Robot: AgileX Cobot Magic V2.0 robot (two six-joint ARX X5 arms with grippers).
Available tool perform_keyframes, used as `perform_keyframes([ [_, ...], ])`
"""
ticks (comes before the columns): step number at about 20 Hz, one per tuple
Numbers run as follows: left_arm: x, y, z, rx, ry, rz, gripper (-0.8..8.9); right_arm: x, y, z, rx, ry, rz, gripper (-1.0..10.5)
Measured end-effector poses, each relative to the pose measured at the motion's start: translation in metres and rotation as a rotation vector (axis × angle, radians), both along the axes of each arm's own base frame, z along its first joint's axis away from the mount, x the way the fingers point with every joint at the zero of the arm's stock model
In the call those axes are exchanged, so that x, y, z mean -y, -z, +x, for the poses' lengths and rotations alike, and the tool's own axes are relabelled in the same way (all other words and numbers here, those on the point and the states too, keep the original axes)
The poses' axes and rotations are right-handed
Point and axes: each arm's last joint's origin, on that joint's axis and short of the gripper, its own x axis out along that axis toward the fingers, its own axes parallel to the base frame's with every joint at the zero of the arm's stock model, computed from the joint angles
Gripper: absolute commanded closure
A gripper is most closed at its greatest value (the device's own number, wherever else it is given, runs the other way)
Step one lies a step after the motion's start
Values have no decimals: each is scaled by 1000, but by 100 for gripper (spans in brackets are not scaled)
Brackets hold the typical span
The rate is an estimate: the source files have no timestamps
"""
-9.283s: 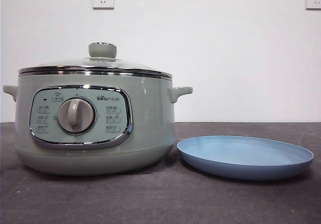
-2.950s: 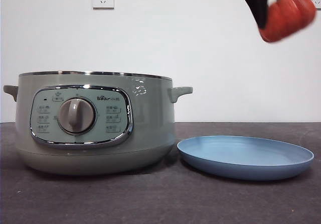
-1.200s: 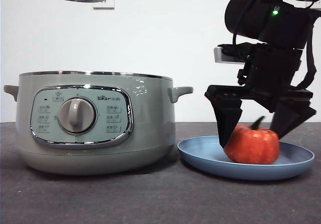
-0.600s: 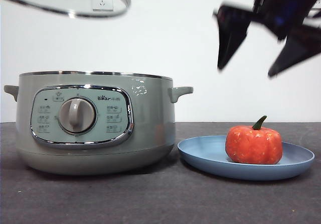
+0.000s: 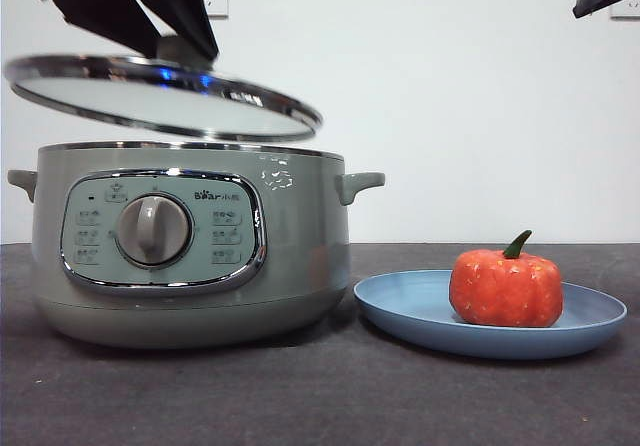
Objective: Take the pumpkin out from the steamer,put the pumpkin in the blue plate,close the lid
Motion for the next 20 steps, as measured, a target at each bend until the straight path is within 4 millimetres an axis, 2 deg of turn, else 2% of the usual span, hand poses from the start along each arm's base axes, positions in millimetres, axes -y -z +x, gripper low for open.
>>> perform_keyframes([
  [4, 9, 20, 15, -72, 16, 6, 826, 0, 0, 0, -1, 0, -1, 411],
  [12, 10, 20, 14, -101, 18, 20, 802, 0, 0, 0, -4, 0, -2, 411],
  [14, 9, 20, 14, -104, 16, 22, 706, 0, 0, 0, -4, 0, -2, 411],
  [17, 9, 20, 14, -104, 17, 22, 446, 0, 0, 0, -4, 0, -2, 411],
  [18, 9, 20, 14, -104, 17, 22, 389, 0, 0, 0, -4, 0, -2, 411],
  [20, 9, 20, 14, -105, 16, 22, 375, 0, 0, 0, -4, 0, -2, 411],
])
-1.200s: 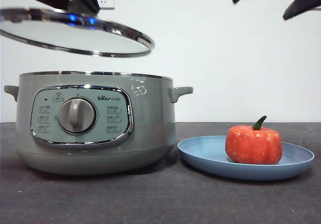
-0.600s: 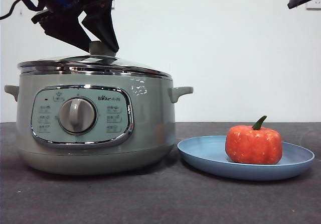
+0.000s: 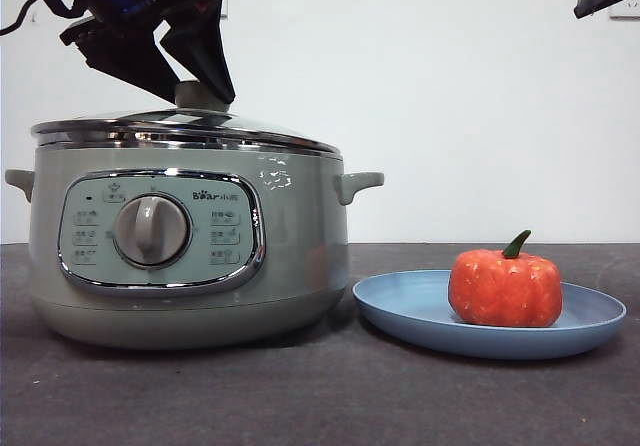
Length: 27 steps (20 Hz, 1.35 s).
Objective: Take the pumpkin out from the steamer,put the pumpkin in the blue plate,close the lid
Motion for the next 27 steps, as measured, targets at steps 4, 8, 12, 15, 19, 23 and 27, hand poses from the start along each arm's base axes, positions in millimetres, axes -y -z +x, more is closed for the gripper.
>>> perform_keyframes([
  [4, -1, 3, -2, -31, -3, 21, 375, 0, 0, 0, -5, 0, -3, 411],
  [8, -2, 2, -3, -32, -3, 21, 376, 1, 3, -1, -28, -2, -14, 415],
  [12, -8, -10, -15, -14, -2, 5, 377, 2, 5, -3, -58, -3, -30, 415],
  [15, -17, -28, -35, 17, 9, -28, 404, 3, 6, -6, -78, -12, -35, 454],
  [19, -33, -48, -67, 23, 54, -79, 838, 5, 2, -13, -70, -47, -10, 874],
  [23, -51, -65, -98, 102, 20, -55, 822, 11, -9, -24, 19, -69, -12, 963],
  [27, -71, -57, -128, 194, -66, -36, 822, 24, -10, -47, 199, -75, 53, 963],
])
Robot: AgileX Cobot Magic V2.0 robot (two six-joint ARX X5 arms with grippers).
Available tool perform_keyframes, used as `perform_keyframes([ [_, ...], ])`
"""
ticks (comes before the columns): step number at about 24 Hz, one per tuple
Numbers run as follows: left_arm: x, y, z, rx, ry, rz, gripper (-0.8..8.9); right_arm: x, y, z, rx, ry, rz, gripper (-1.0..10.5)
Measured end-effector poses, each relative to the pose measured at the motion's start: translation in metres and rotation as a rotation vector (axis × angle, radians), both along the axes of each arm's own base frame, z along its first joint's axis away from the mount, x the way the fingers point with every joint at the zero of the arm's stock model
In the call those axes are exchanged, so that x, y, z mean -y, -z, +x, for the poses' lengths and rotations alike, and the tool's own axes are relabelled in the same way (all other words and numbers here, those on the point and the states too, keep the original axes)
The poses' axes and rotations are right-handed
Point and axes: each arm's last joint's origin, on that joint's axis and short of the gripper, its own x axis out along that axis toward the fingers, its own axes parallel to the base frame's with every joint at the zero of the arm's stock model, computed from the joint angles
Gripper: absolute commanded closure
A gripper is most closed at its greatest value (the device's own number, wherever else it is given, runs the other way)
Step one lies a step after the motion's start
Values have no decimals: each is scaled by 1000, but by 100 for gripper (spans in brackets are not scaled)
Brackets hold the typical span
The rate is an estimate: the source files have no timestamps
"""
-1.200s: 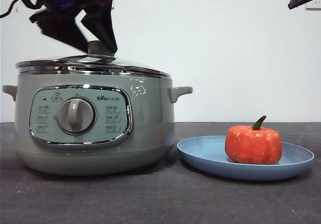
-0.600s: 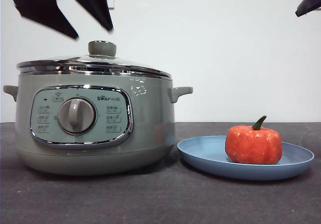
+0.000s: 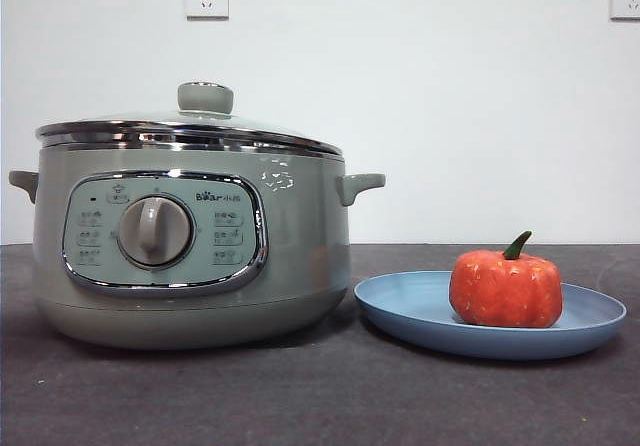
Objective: Take the pumpkin out from the steamer,put the pumpkin in the blue plate,close the lid
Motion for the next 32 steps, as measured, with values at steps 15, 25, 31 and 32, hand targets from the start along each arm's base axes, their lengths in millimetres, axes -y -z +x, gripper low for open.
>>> perform_keyframes([
  [15, -25, 46, -44, 42, -42, -128, 816, 15, 44, -27, -21, 6, 17, 963],
  [25, -26, 46, -44, 40, -44, -132, 816, 15, 45, -28, -31, 8, 13, 963],
  [31, -47, 48, -63, 166, -180, -145, 817, 15, 45, -28, -33, 7, 12, 963],
  [32, -51, 49, -67, 214, -216, -164, 817, 15, 45, -28, -33, 8, 12, 963],
])
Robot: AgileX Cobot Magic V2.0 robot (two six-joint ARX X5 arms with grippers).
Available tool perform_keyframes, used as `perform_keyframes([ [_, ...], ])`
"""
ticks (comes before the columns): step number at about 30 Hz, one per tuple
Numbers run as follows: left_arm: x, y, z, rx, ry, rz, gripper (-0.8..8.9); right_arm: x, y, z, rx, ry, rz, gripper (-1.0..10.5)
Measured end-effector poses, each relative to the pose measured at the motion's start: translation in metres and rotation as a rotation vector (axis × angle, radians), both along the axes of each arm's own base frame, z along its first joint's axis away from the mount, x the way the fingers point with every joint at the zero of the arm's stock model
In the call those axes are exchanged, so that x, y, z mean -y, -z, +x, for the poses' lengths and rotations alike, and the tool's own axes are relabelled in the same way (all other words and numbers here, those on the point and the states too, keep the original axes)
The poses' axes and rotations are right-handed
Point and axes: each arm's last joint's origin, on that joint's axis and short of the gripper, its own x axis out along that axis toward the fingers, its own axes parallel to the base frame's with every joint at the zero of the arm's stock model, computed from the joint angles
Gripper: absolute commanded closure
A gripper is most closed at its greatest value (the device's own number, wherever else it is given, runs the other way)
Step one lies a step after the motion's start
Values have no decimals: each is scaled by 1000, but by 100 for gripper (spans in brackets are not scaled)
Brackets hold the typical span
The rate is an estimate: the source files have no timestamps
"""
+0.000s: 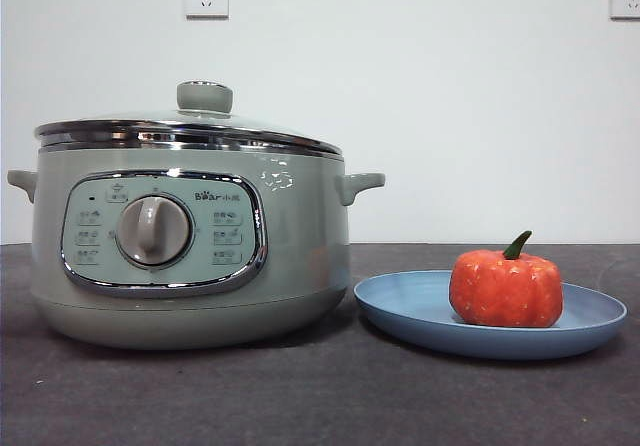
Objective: Take the pumpkin out from the steamer,put the pumpkin in the blue plate,close the lid
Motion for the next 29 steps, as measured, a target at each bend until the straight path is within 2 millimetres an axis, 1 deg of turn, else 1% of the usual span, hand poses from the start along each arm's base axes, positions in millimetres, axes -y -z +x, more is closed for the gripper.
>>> perform_keyframes([
  [2, -6, 4, -3, 94, -79, -30, 817, 0, 0, 0, 0, 0, 0, 963],
  [4, -10, 17, -1, 143, -153, -40, 816, 0, 0, 0, 0, 0, 0, 963],
  [7, -15, 51, 8, 156, -247, -36, 817, 0, 0, 0, 0, 0, 1, 963],
  [9, -17, 76, 15, 137, -287, -30, 816, 0, 0, 0, 0, 0, 0, 963],
  [12, -19, 111, 24, 79, -293, -21, 816, 0, 0, 0, 0, -1, 0, 963],
  [16, -18, 146, 33, 4, -251, -19, 816, 0, 0, 0, 0, 0, 0, 963],
  [17, -18, 150, 34, -3, -241, -20, 817, 0, 0, 0, 0, 0, 0, 963],
  [19, -17, 153, 35, 9, -215, -26, 816, 0, 0, 0, 0, 0, 0, 963],
  [29, -17, 152, 35, 18, -211, -28, 816, 0, 0, 0, 0, 0, 0, 963],
])
